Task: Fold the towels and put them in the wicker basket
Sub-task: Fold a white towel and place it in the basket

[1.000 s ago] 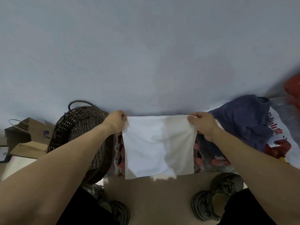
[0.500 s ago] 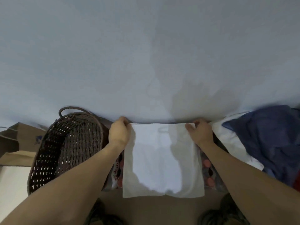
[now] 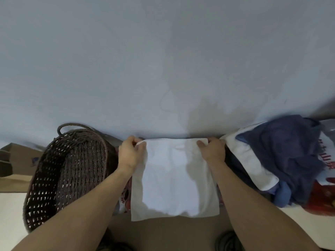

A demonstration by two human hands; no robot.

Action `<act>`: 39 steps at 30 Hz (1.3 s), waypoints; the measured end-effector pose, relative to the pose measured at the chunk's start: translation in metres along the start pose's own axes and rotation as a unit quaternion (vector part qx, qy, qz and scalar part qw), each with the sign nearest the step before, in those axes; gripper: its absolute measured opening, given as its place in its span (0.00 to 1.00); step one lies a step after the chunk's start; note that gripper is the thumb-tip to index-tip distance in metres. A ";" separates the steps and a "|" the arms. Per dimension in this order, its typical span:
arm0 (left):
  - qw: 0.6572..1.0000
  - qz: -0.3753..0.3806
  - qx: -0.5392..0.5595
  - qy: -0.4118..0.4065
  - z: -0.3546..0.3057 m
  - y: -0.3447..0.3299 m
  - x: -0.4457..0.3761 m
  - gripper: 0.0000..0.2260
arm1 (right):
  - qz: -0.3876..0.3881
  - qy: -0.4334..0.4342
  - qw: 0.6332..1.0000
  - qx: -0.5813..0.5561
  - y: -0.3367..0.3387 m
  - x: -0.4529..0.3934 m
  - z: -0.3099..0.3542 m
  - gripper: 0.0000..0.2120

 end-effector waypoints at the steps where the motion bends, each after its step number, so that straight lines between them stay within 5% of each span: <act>1: 1.000 -0.007 0.026 0.005 -0.002 0.004 0.003 0.06 | 0.000 0.004 1.000 -0.013 0.002 0.000 0.001 0.16; 9: 0.997 -0.037 0.065 -0.006 -0.009 0.036 0.022 0.13 | 0.026 -0.031 0.978 -0.204 0.008 0.012 0.004 0.07; 12: 0.999 0.017 0.018 -0.023 -0.018 0.045 0.025 0.14 | 0.050 -0.057 0.943 -0.324 0.025 0.022 0.001 0.21; 16: 0.991 0.110 -0.072 -0.029 -0.031 0.056 0.027 0.09 | 0.175 -0.065 0.880 -0.436 0.043 0.042 0.006 0.17; 18: 0.982 0.150 -0.107 -0.038 -0.036 0.057 0.030 0.03 | 0.200 -0.049 0.883 -0.423 0.055 0.051 0.007 0.14; 20: 0.980 0.160 -0.110 -0.043 -0.041 0.056 0.034 0.12 | 0.198 -0.032 0.899 -0.390 0.064 0.055 0.005 0.12; 23: 0.993 0.115 -0.032 0.013 -0.037 0.054 0.037 0.13 | 0.204 -0.025 0.905 -0.373 0.068 0.054 -0.001 0.04; 28: 0.980 0.013 0.148 0.135 -0.010 0.037 0.040 0.17 | 0.100 -0.025 0.935 -0.340 0.065 0.034 -0.024 0.08; 32: 0.985 0.012 0.113 0.133 -0.003 0.017 0.028 0.11 | -0.006 0.033 0.983 -0.182 0.066 0.024 -0.026 0.04; 36: 0.988 0.075 -0.012 0.137 0.005 -0.001 0.032 0.08 | -0.126 0.079 0.989 -0.021 0.057 0.027 -0.005 0.10; 39: 0.987 0.080 -0.089 0.109 0.012 -0.001 0.062 0.05 | -0.097 0.219 0.969 0.055 0.013 0.051 0.044 0.10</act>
Point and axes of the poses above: each hand's wrist, its own x-axis away from the middle knuckle, its own y-axis out of the back of the hand, z = x × y, the point moved 7 cm from there along -x, towards the middle knuckle, and after that the axes turned 3 degrees about -y, right-handed, at the moved point
